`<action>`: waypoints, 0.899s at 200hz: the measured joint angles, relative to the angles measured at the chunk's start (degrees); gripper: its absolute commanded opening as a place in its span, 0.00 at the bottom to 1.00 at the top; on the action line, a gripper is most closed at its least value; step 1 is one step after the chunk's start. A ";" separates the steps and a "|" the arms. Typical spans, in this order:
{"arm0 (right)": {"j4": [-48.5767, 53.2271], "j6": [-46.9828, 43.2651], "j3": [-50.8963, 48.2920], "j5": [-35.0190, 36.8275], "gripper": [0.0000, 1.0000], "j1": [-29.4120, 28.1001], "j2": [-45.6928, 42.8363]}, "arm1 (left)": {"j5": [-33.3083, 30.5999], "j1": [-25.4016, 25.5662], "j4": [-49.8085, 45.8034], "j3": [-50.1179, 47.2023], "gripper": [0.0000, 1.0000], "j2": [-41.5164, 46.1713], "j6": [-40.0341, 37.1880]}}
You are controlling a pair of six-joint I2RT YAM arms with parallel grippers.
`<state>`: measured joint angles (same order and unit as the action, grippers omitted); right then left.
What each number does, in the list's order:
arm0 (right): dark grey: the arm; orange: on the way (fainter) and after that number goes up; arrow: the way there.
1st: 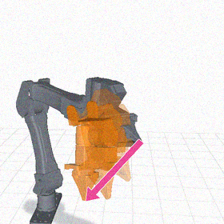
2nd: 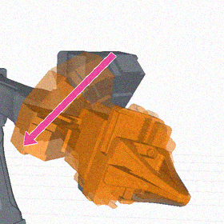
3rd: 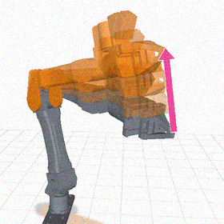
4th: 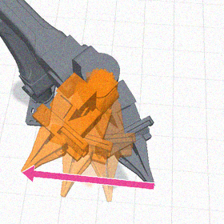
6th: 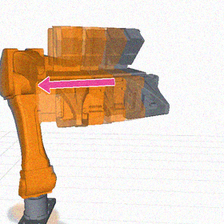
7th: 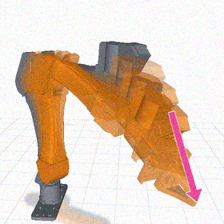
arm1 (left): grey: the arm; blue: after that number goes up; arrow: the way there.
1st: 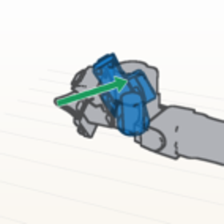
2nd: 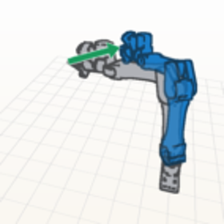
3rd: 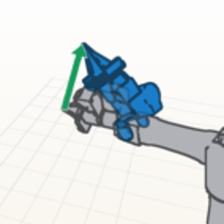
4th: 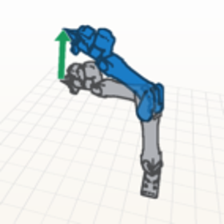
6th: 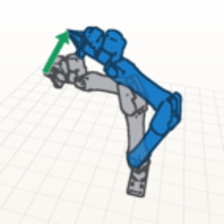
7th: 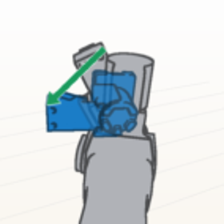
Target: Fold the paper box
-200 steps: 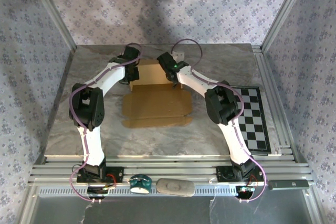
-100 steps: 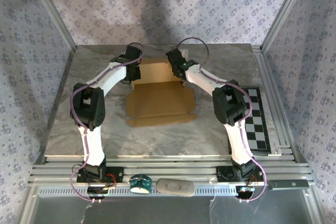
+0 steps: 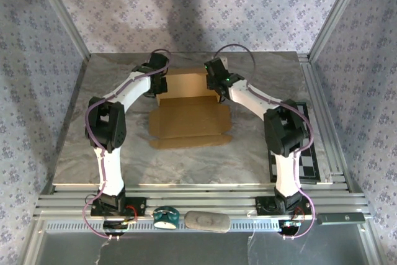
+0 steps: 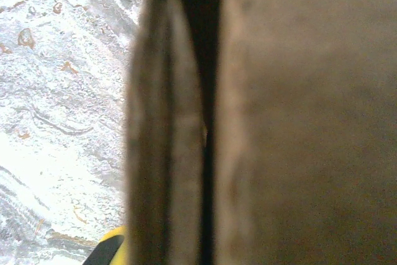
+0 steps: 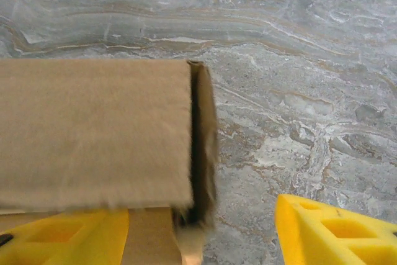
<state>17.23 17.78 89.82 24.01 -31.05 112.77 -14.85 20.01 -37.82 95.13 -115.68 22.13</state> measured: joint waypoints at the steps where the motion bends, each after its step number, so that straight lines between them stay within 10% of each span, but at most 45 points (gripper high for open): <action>1: -0.13 -0.07 -0.24 -0.11 0.65 0.04 -0.20 | 0.02 0.00 -0.02 0.00 0.00 0.00 0.00; 180: -5.97 0.81 -10.95 -13.18 0.61 5.35 -9.49 | 2.73 -0.79 -8.85 10.54 0.00 -5.97 -0.61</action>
<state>11.27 18.59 78.87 10.83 -25.69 103.28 -12.12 19.22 -46.68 105.67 -121.64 21.52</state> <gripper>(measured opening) 0.603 0.075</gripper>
